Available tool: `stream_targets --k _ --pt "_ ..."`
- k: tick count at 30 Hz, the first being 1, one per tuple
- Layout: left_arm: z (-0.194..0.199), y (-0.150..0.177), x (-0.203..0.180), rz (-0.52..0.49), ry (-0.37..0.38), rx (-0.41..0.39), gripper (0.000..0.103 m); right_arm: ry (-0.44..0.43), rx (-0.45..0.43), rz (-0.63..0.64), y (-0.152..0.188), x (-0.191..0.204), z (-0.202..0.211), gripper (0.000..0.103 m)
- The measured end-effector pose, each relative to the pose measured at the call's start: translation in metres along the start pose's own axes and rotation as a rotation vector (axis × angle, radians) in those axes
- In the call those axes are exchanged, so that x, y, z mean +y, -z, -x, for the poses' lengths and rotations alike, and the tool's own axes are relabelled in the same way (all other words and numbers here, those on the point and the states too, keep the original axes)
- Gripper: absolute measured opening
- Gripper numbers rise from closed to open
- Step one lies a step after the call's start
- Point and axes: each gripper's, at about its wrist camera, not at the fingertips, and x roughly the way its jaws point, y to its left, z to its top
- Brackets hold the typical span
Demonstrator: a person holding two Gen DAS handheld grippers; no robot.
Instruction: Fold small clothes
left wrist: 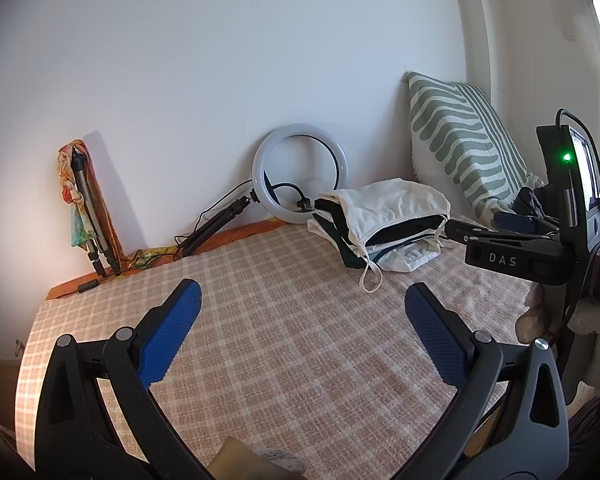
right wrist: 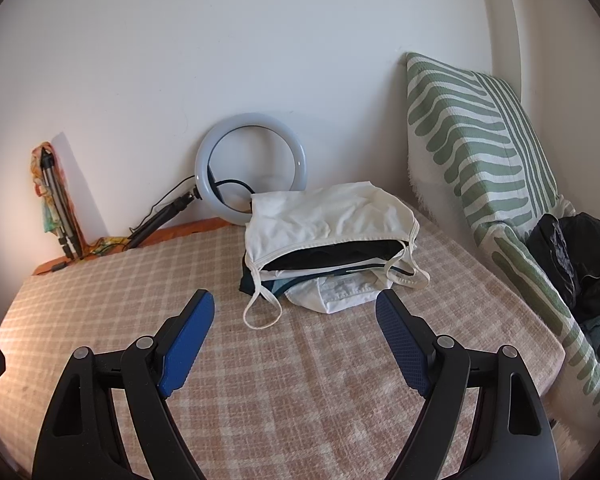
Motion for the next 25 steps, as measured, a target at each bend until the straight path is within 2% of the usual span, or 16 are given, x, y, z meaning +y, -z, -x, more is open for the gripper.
stream_targets --k 17,25 --pt "0.0033 0.0023 0.0022 -0.01 -0.011 -0.01 0.103 0.0 0.003 0.0 0.0018 0.0018 0.0002 0.083" --pt "0.003 0.0025 0.0083 -0.011 0.007 -0.017 0.103 -0.005 0.008 0.001 0.0015 0.0003 -0.0015 0.083"
